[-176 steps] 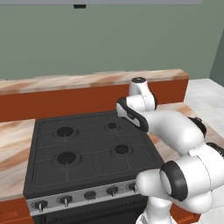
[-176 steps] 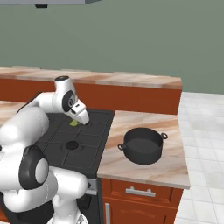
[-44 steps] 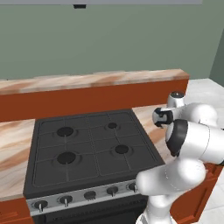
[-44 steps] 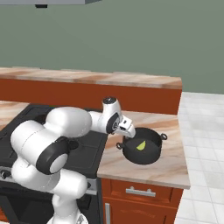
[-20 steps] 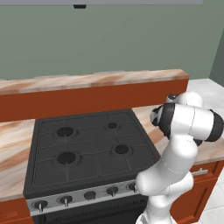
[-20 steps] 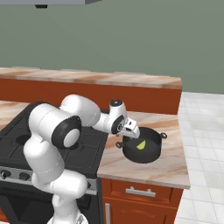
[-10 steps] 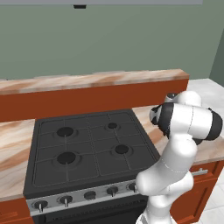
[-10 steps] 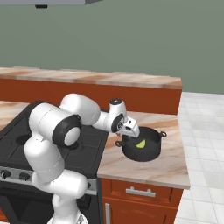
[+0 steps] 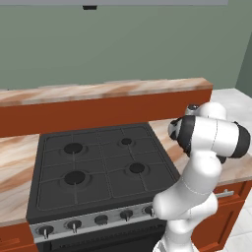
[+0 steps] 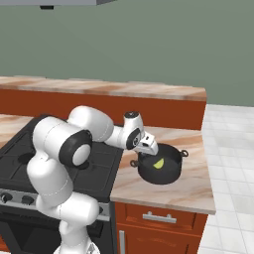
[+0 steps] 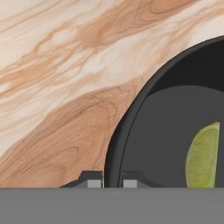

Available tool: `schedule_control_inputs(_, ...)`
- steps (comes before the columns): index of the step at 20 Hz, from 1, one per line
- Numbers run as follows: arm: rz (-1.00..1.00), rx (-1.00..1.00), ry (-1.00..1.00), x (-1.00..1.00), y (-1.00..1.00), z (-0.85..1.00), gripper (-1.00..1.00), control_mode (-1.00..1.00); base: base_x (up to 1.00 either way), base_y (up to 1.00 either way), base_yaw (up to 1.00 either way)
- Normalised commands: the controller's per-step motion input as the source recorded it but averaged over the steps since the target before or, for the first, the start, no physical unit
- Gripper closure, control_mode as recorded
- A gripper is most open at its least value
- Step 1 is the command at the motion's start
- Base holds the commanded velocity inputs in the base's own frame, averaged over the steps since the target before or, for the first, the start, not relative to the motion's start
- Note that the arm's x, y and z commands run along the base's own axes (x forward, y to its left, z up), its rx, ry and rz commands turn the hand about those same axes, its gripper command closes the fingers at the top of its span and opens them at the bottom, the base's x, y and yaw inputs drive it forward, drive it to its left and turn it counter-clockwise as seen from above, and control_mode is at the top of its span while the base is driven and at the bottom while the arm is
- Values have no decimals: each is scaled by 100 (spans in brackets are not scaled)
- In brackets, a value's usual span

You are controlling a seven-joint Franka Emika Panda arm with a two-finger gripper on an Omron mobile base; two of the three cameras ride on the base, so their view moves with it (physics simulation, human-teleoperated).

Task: Turn on the sink faucet. Then move the lemon wedge from the counter to the sink. Turn off the sink. Move the vegetable from the sink to the pot next to the stove. Finally move the pot to the front left burner.

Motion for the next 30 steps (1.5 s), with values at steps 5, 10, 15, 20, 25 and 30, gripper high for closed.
schedule_control_inputs(5,0,-5,-1,-16,24,40,100,-100,0,0,0)
schedule_control_inputs(10,1,-6,-7,-24,48,66,100,-100,0,0,0)
schedule_control_inputs(15,4,-2,-1,-17,69,65,100,-100,0,0,0)
schedule_control_inputs(20,9,0,0,-5,90,52,100,-100,0,0,0)
schedule_control_inputs(25,16,0,0,-5,99,26,100,-100,0,0,0)
schedule_control_inputs(30,20,-1,4,-12,100,5,100,-100,0,0,0)
